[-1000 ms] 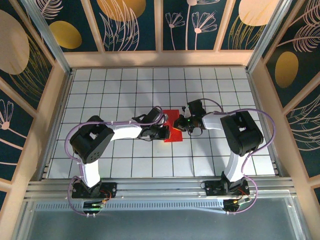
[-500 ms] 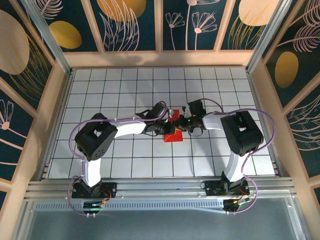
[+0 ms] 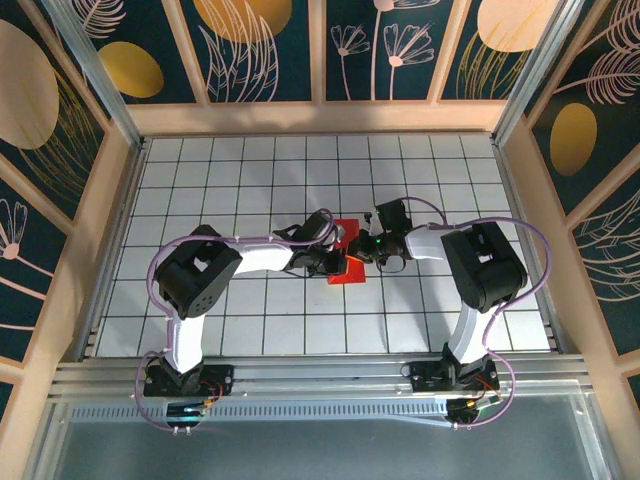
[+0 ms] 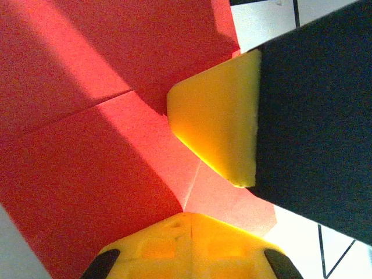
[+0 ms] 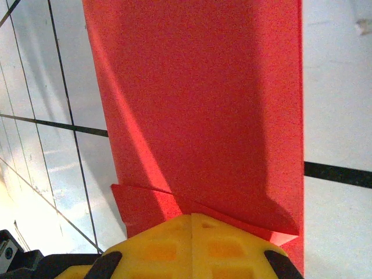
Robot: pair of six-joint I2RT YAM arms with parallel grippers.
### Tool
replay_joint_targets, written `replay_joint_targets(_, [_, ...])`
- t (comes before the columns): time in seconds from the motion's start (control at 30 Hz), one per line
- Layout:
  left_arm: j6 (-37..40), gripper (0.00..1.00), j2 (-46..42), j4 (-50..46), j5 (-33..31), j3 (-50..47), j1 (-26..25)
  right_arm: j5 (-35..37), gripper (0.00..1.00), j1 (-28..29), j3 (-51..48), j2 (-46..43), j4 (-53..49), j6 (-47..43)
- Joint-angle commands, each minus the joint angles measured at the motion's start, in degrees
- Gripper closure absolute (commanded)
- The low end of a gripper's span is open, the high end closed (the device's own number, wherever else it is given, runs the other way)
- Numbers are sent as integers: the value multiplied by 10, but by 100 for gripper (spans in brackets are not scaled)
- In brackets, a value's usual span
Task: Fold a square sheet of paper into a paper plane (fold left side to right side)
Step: Fold the triangle a second time at the center of the table.
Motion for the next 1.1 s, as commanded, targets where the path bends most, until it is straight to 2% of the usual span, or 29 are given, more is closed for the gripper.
replay_joint_targets(0.0, [13, 100, 1, -16, -10, -25, 0, 43, 100, -5, -15, 23, -57, -17])
replay_joint_targets(0.53, [11, 100, -57, 0, -10, -130, -8, 52, 100, -14, -11, 33, -68, -26])
replay_joint_targets(1.07, [-6, 100, -97, 8, -15, -179, -13, 48, 100, -15, -7, 37, -70, -30])
